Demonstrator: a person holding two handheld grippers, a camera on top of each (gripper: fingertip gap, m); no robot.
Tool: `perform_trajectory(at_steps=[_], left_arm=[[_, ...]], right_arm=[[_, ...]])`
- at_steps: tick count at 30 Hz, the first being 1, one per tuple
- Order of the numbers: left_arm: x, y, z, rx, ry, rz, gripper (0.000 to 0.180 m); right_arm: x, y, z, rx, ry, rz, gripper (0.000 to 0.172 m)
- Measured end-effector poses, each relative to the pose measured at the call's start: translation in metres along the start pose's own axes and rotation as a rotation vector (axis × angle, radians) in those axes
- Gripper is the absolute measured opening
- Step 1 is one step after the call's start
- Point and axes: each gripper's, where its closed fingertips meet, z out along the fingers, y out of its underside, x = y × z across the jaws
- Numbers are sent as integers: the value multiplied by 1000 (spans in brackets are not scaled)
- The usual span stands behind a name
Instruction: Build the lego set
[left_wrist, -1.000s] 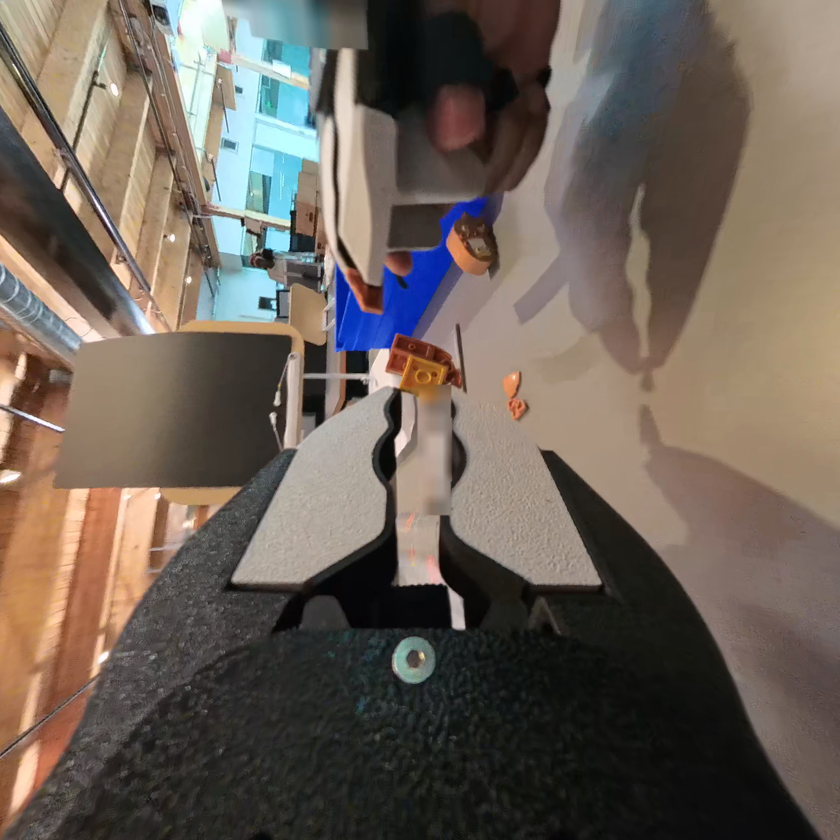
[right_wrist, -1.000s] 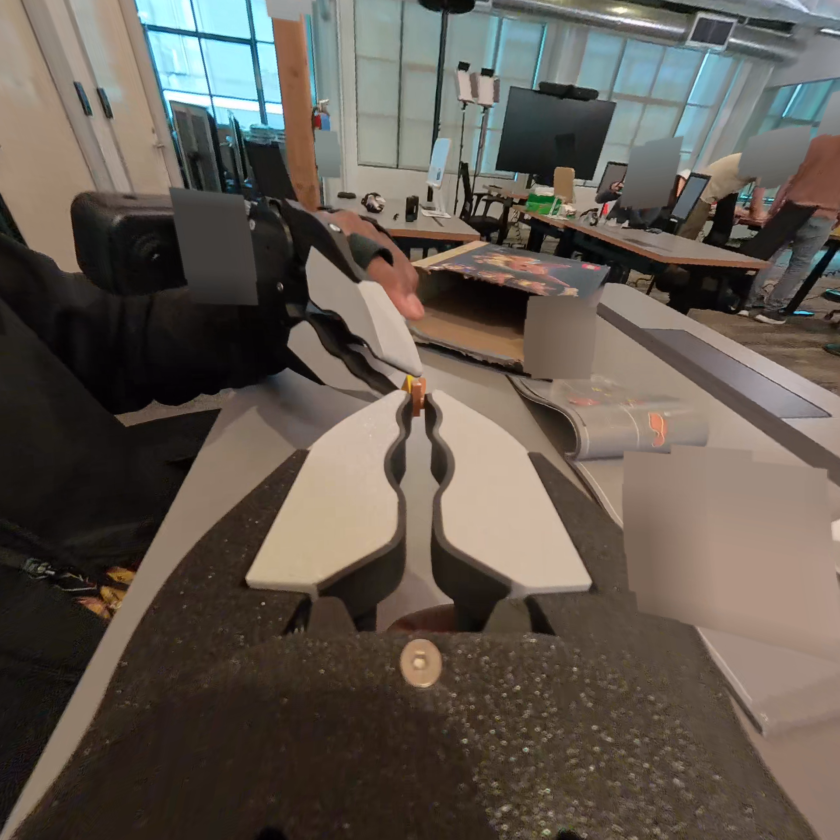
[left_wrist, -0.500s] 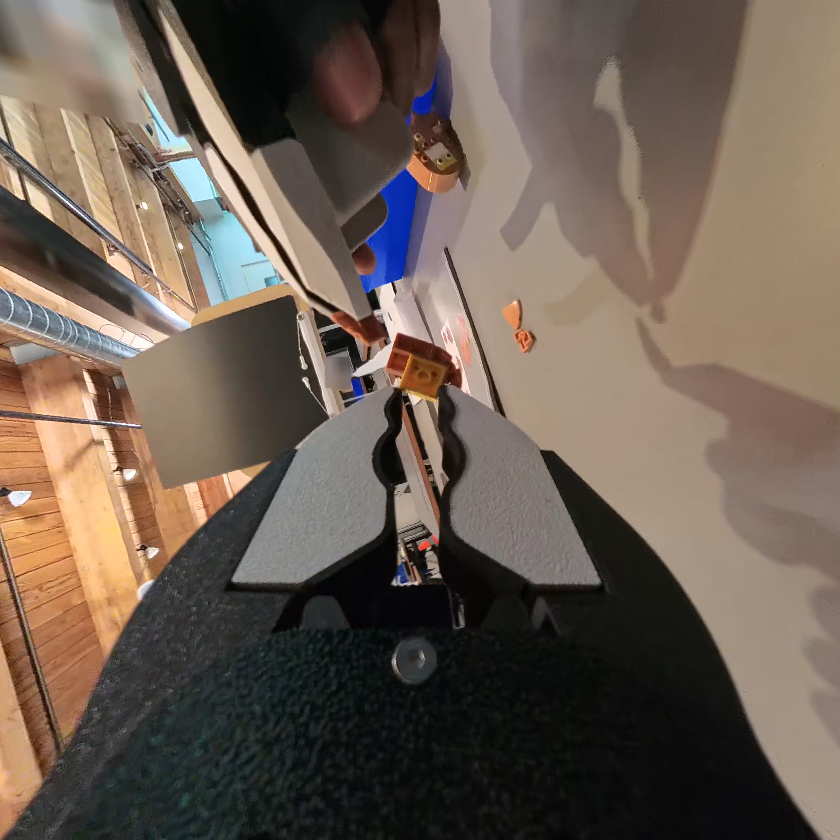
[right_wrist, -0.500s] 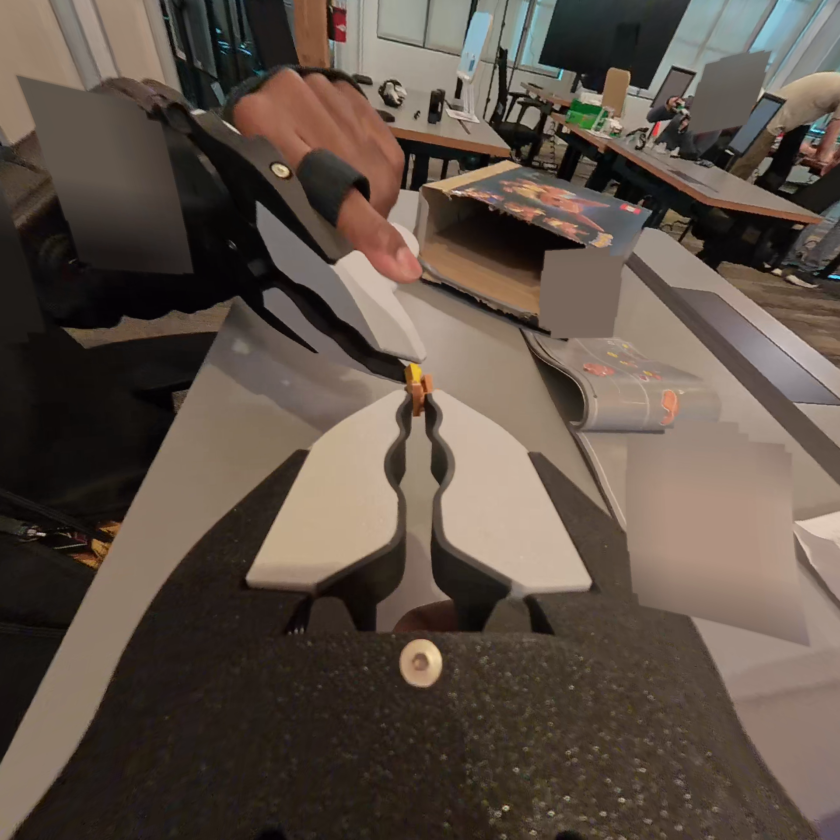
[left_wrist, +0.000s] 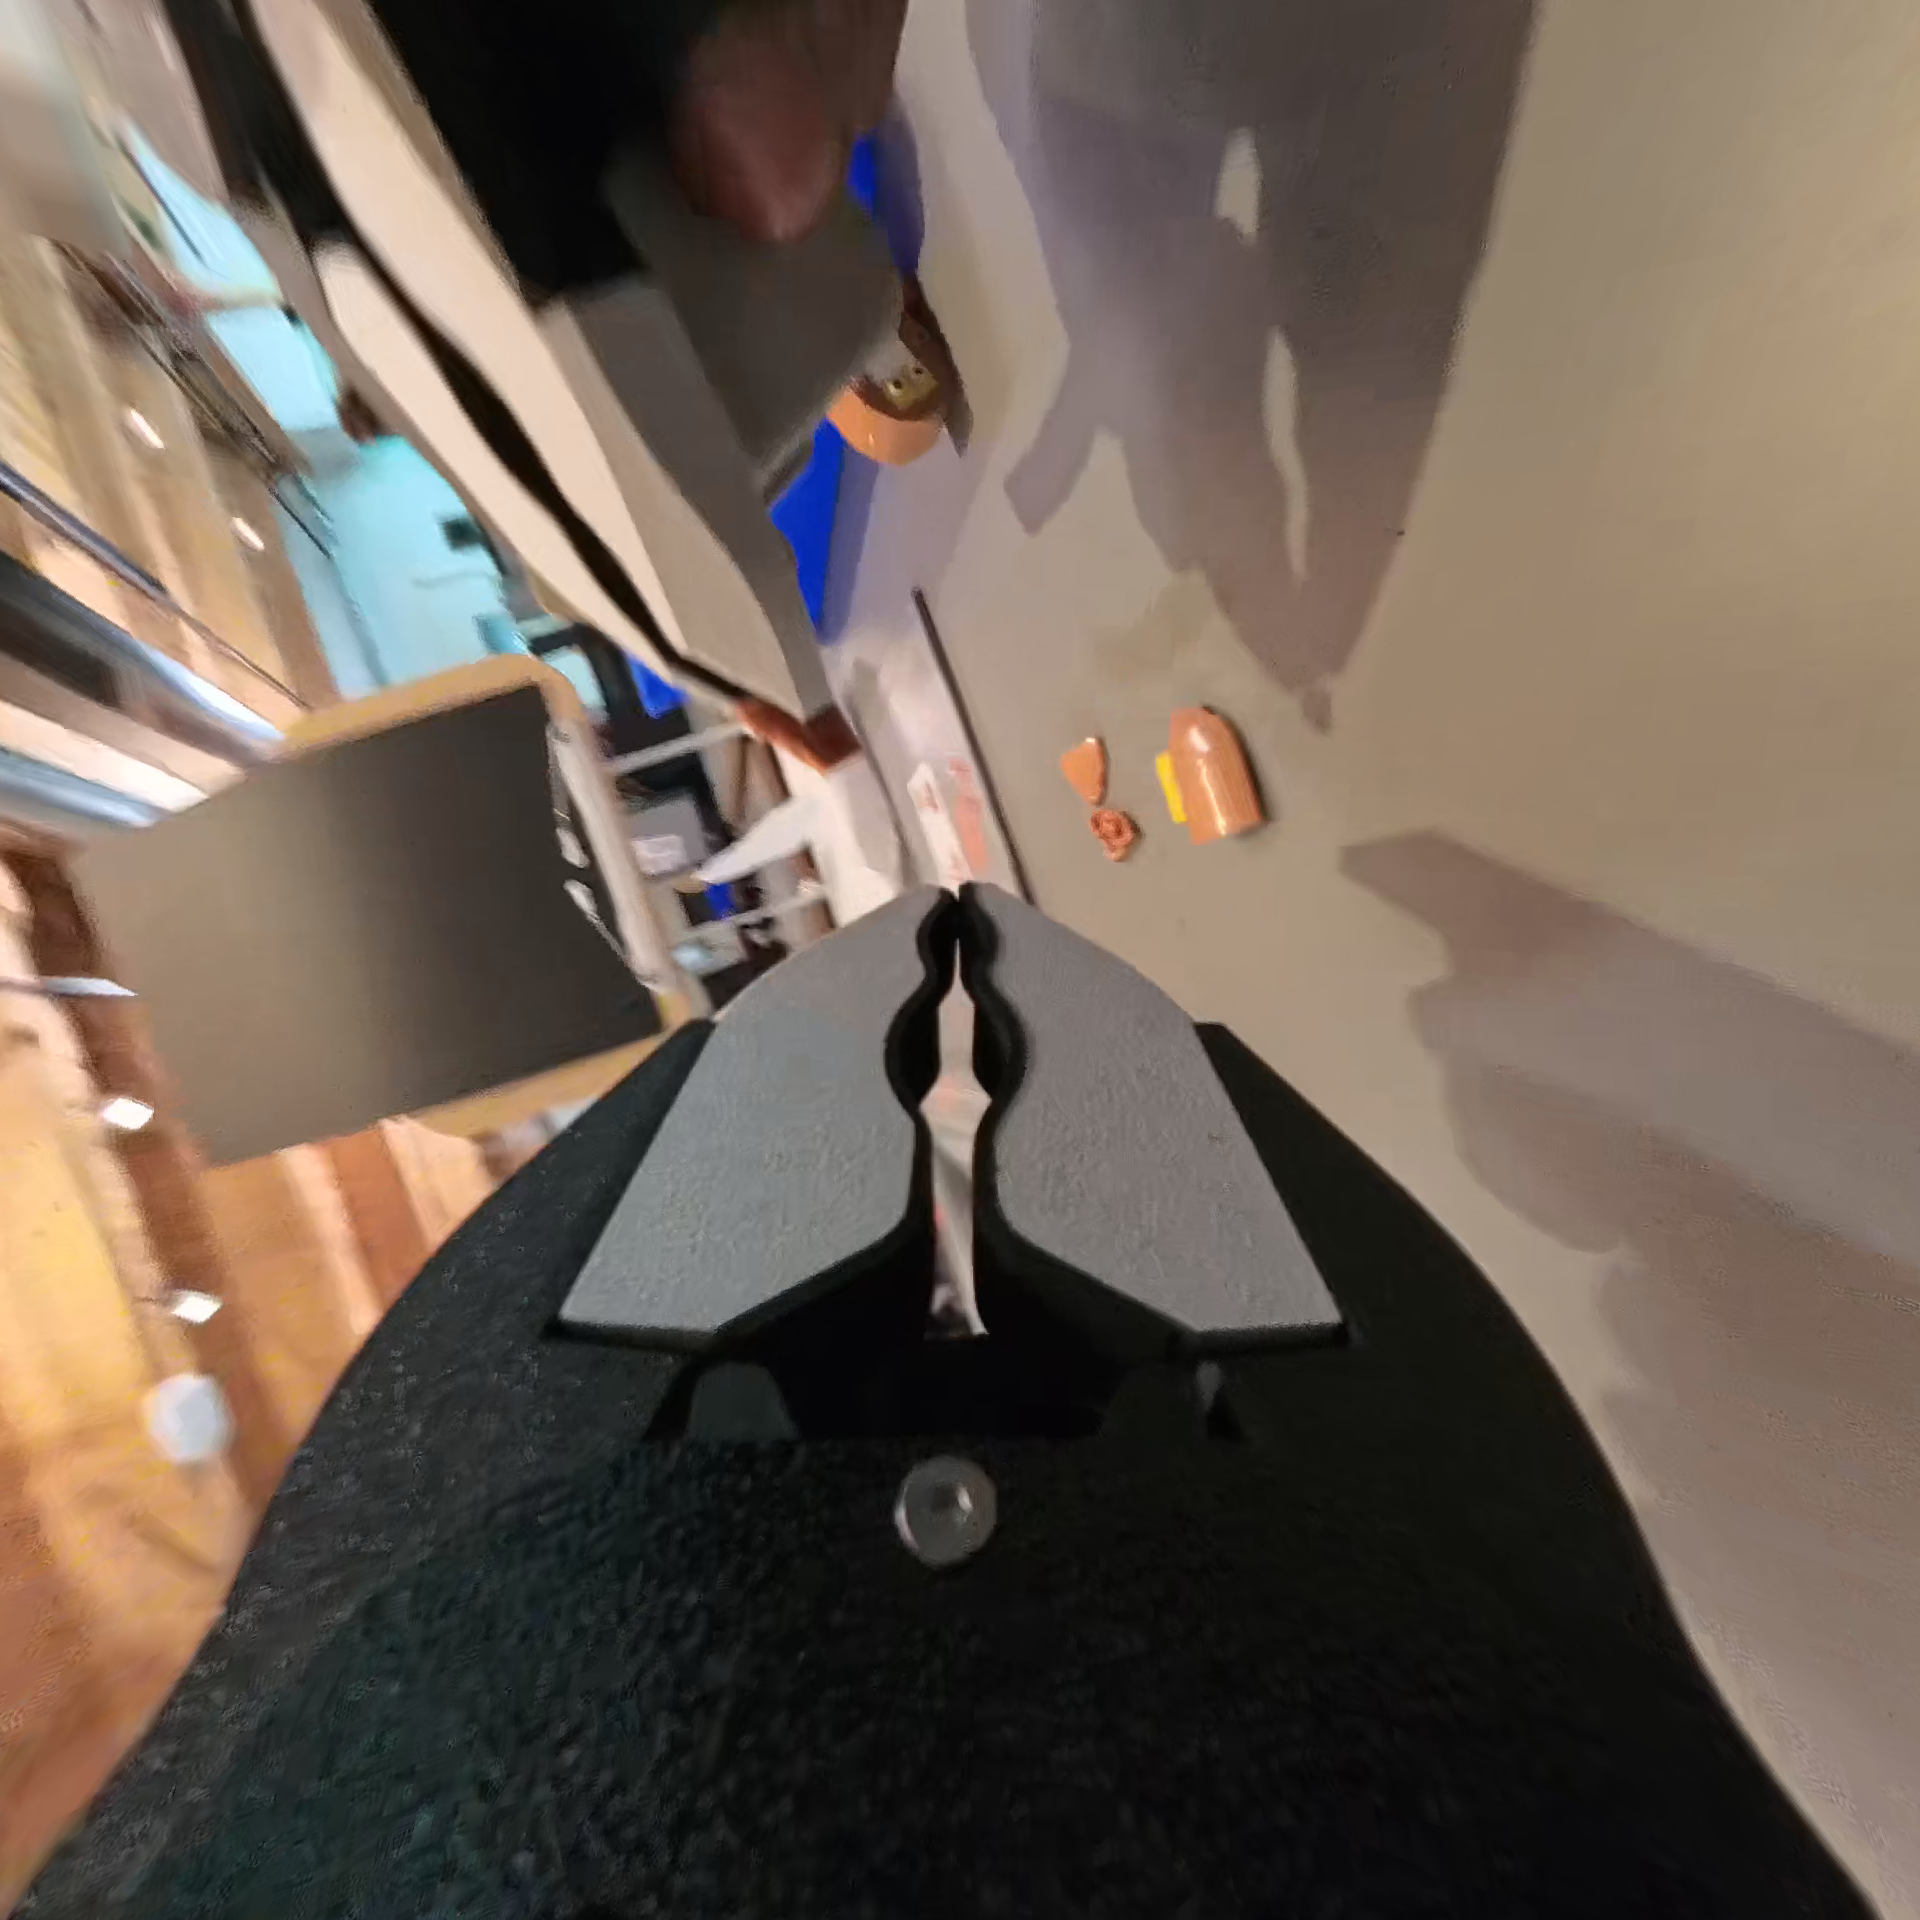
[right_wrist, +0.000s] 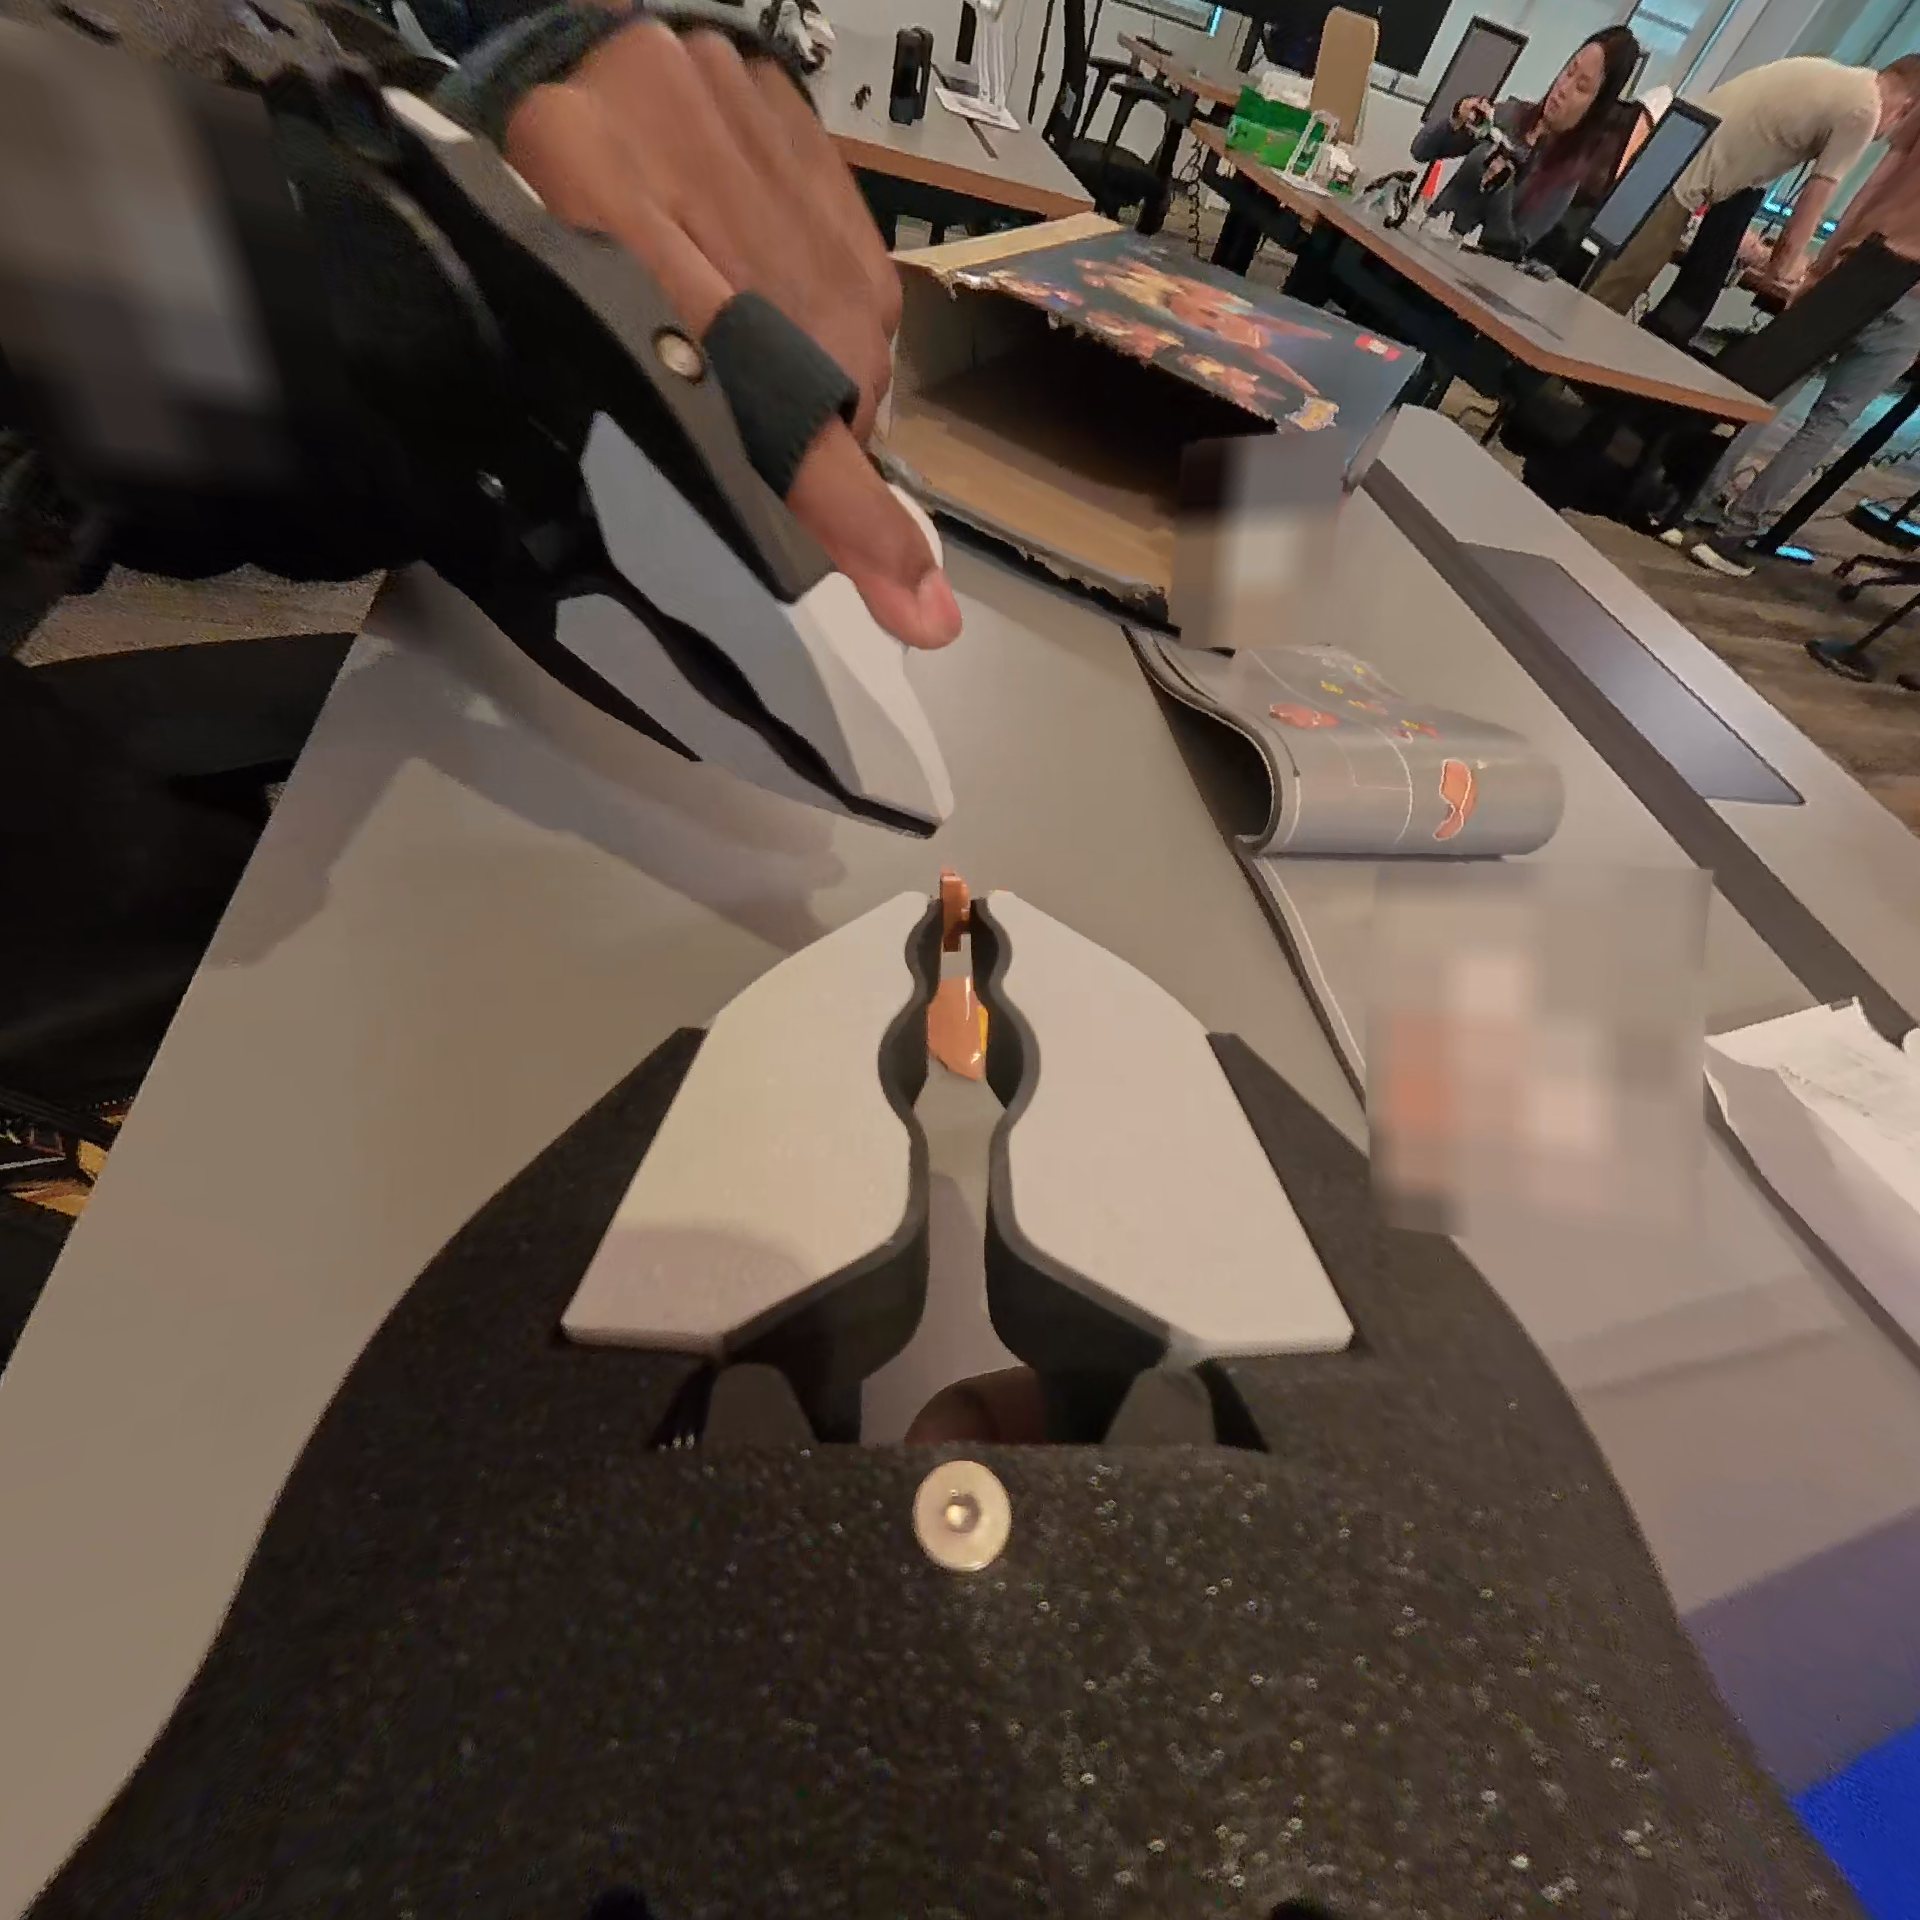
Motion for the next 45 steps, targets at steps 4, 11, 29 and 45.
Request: perform_trajectory(at_steps=[4,11,29,45], left_arm=[[32,16,8,-15,172,-383,13],[47,12,29,269,506,-894,34],[58,-10,47,368,787,-988,23],[-69,-11,-33,1272,327,-1380,22]], right_arm=[[3,6,-5,-1,13,27,4],[9,14,-1,1,9,76,4],[10,31,5,-35,-7,120,5],[15,-25,-31,342,-190,422,5]])
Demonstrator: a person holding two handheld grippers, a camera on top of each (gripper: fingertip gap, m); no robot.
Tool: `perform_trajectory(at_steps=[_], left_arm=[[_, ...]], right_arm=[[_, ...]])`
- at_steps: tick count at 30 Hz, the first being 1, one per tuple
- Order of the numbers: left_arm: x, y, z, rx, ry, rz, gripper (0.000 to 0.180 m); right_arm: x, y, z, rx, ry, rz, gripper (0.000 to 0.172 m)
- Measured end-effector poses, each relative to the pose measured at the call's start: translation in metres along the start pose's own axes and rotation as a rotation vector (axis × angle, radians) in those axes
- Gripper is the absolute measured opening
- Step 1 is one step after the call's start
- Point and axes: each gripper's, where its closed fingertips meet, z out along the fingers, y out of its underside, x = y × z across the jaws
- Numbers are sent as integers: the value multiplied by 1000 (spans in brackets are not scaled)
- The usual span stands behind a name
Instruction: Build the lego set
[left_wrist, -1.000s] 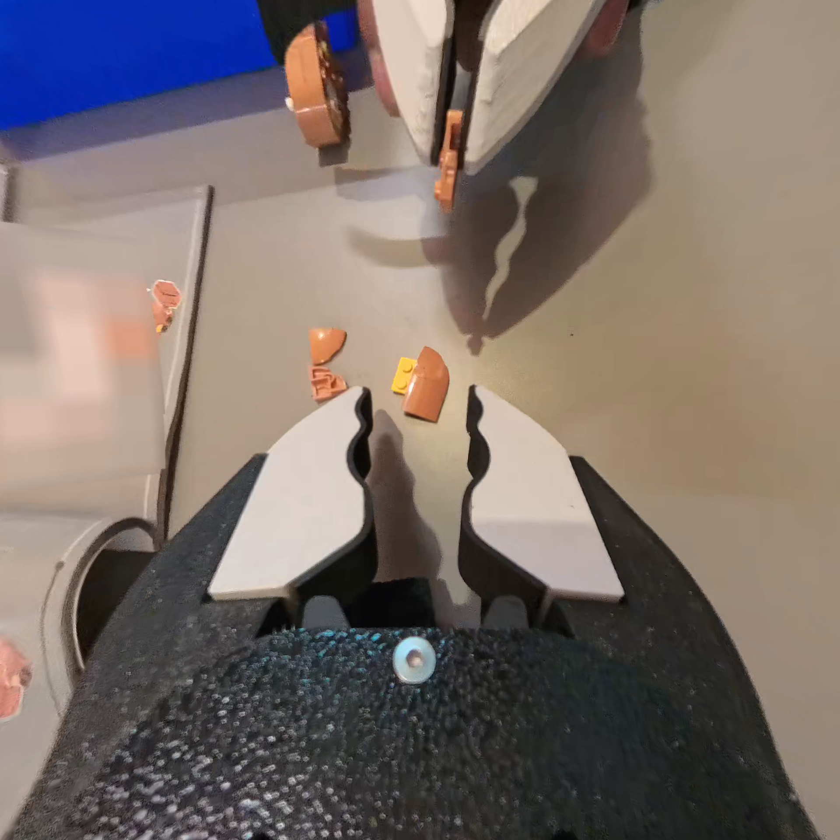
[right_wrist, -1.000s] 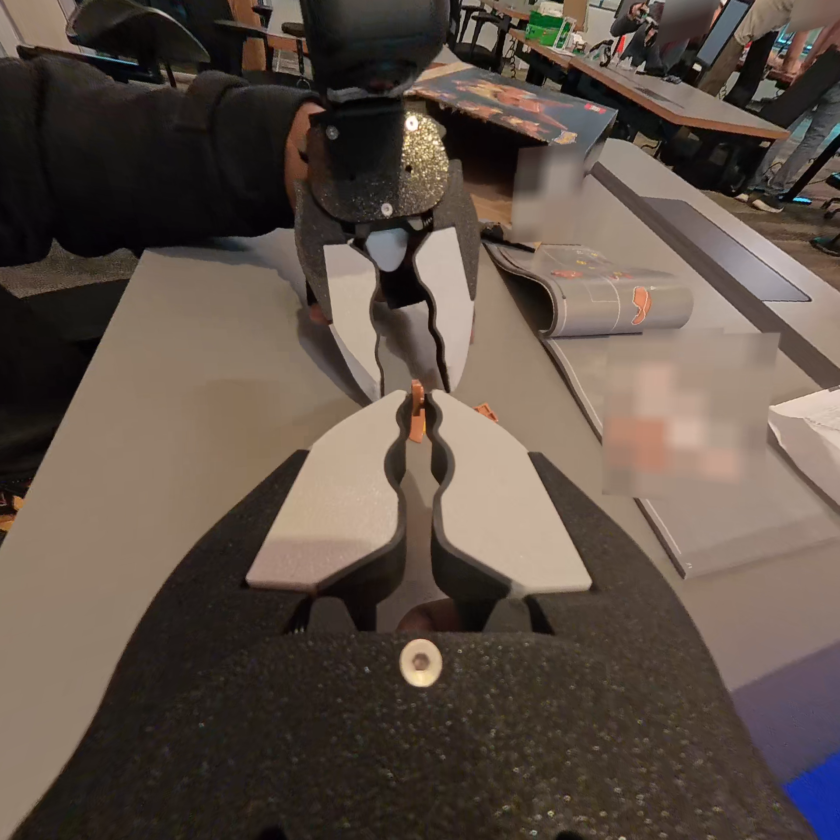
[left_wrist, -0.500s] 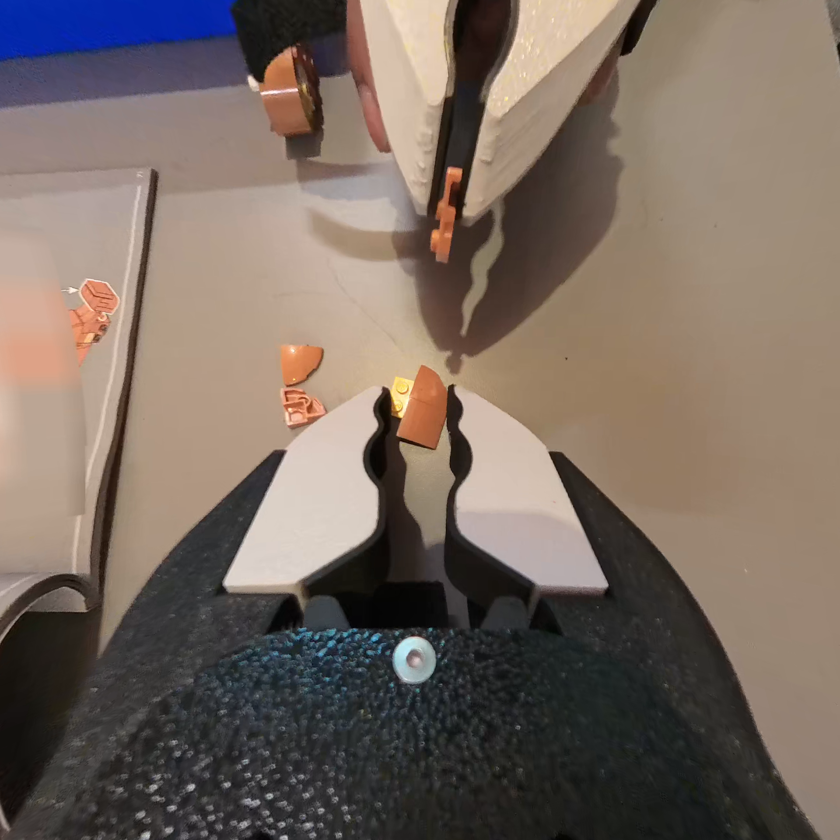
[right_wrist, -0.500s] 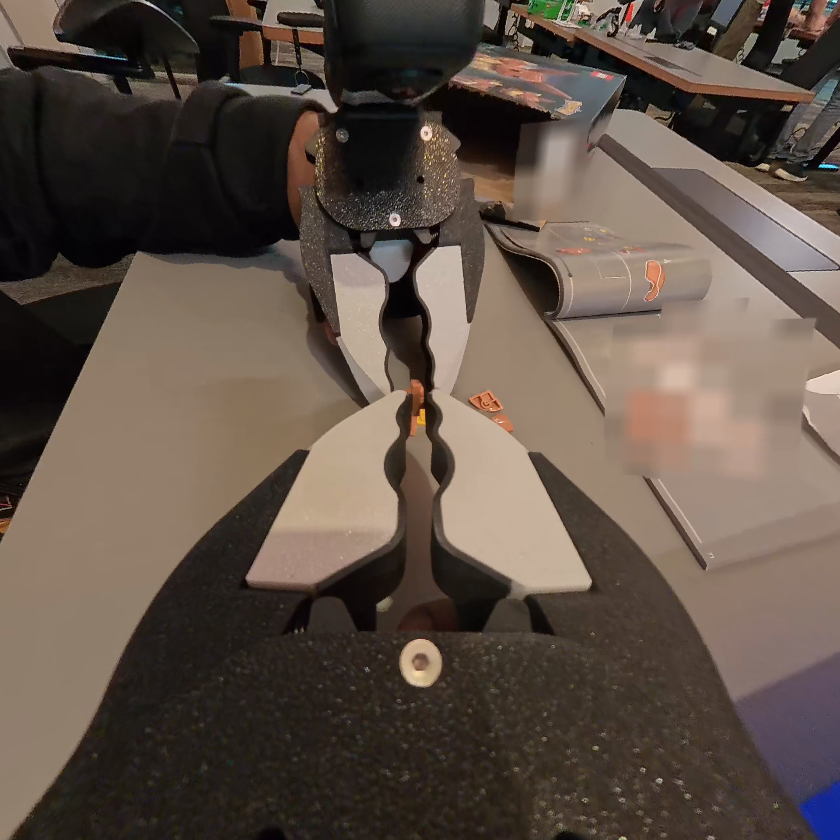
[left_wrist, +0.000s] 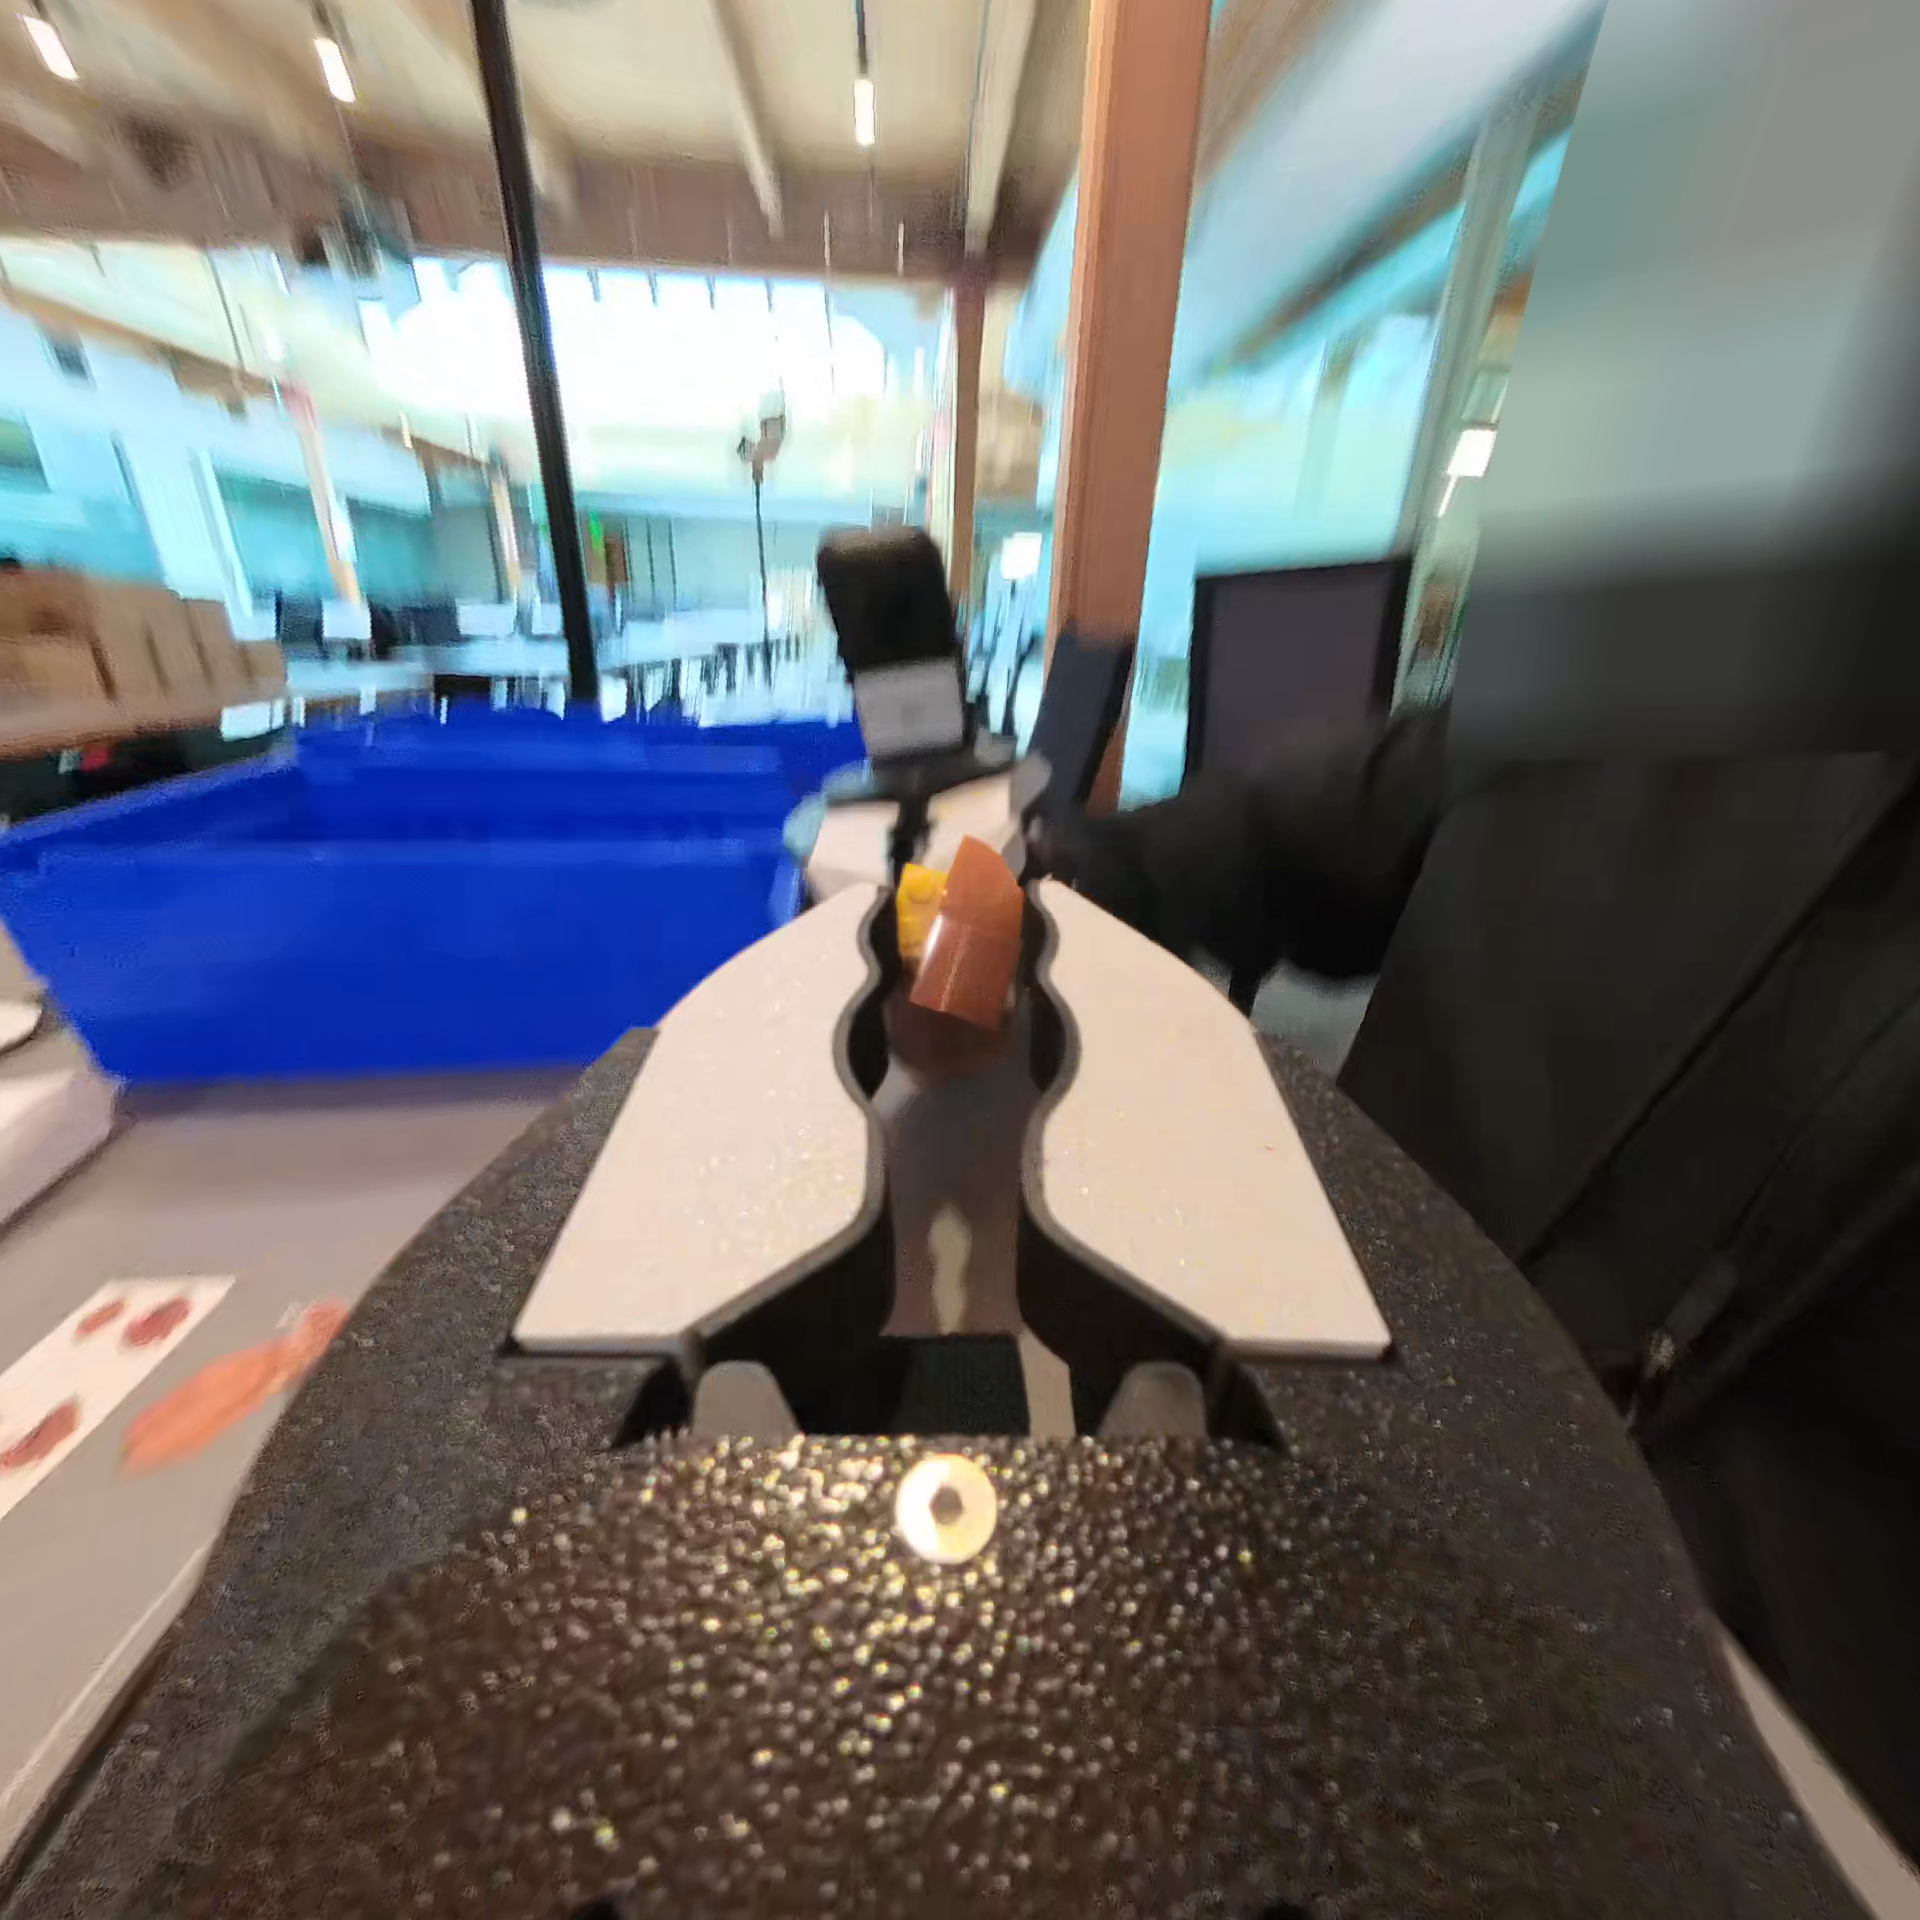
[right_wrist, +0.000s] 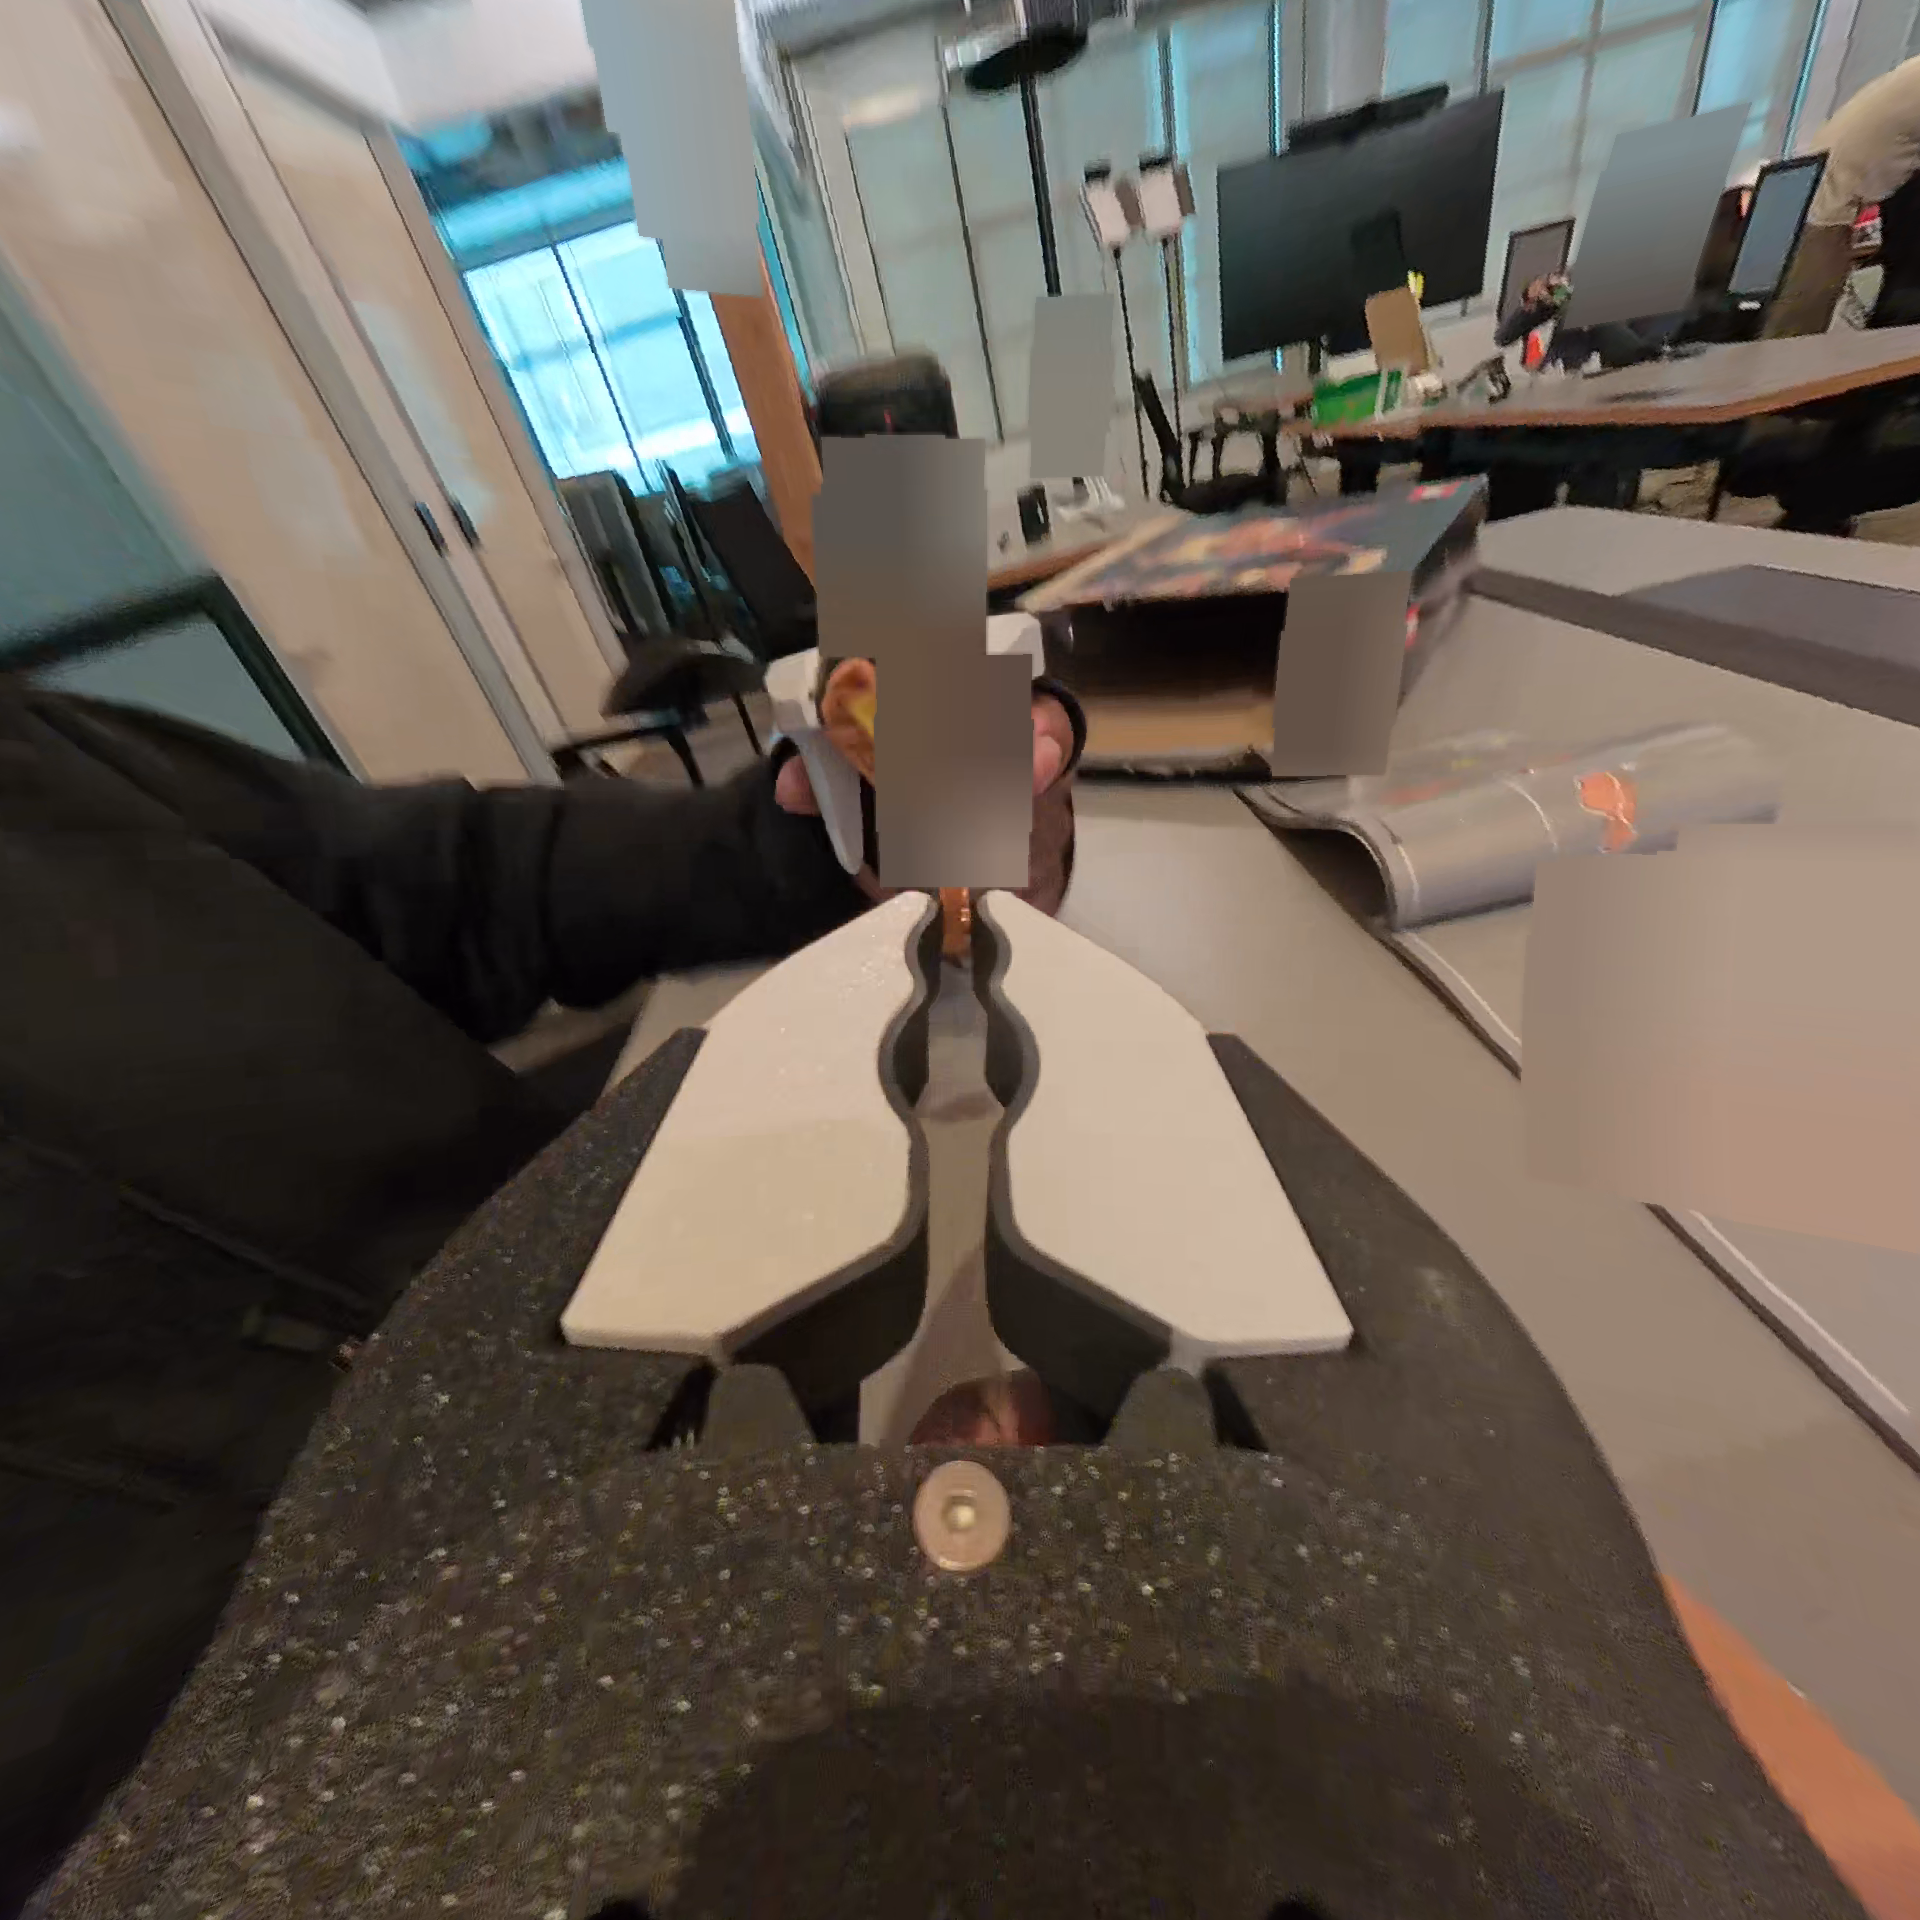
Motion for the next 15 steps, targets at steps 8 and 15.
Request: perform_trajectory(at_steps=[8,15], left_arm=[[30,-56,8,456,133,-64,15],[28,-45,24,461,139,-120,15]], right_arm=[[-45,-34,12,180,-170,157,4],[-46,-33,17,206,-153,181,4]])
